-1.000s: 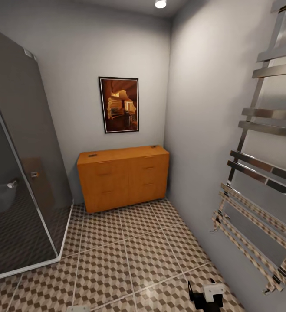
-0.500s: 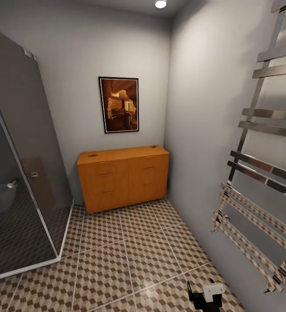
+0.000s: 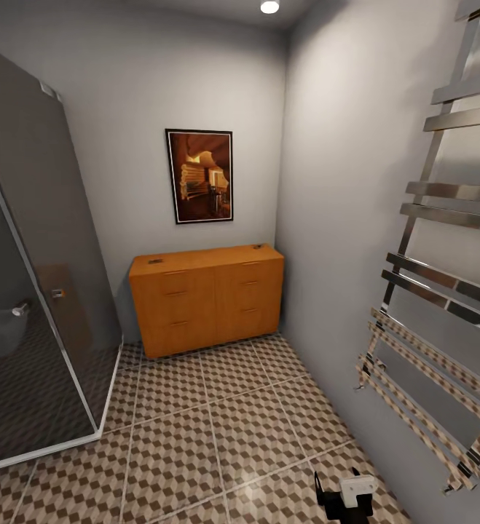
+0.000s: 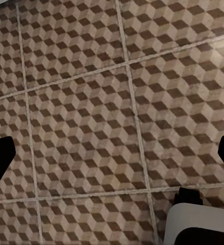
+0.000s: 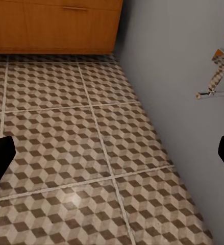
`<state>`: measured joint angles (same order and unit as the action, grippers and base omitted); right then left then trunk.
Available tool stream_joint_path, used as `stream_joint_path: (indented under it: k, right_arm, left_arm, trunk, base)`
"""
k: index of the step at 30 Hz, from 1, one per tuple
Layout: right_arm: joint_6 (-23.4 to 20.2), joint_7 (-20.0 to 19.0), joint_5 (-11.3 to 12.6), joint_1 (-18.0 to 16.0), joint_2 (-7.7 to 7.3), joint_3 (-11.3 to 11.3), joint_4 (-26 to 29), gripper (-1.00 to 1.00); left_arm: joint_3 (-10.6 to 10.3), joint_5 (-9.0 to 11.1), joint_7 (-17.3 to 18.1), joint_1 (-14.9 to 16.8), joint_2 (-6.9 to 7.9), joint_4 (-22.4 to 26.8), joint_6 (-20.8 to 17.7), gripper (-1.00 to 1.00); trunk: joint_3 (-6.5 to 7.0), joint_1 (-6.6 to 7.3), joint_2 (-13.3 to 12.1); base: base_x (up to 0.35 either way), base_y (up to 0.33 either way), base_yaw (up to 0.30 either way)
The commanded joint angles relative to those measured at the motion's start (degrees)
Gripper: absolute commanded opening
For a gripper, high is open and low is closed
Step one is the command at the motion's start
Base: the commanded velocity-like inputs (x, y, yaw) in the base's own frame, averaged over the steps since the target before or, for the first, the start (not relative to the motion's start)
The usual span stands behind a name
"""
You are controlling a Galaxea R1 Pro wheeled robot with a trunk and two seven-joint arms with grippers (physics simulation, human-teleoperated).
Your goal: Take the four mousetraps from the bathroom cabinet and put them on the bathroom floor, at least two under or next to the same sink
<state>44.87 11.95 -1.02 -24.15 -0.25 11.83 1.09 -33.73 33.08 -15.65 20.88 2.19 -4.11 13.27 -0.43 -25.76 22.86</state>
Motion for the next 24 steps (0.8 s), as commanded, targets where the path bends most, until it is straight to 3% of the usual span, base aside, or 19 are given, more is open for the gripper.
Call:
stream_joint_path:
  k: [1,24]
  right_arm:
    - [0.03,0.53,-0.12,-0.02,0.01,0.47,-0.03,1.0]
    - [0.03,0.53,-0.12,-0.02,0.01,0.47,-0.03,1.0]
  left_arm:
    - [-0.33,0.24,-0.05,0.04,-0.03,-0.16,0.18,1.0]
    - [-0.28,0.29,0.0,0.04,0.13,-0.2,0.1,1.0]
  trunk:
    - [-0.05,-0.02,0.06]
    - [-0.05,-0.02,0.06]
  base:
    - [0.0,0.0,0.0]
    - [0.0,0.0,0.0]
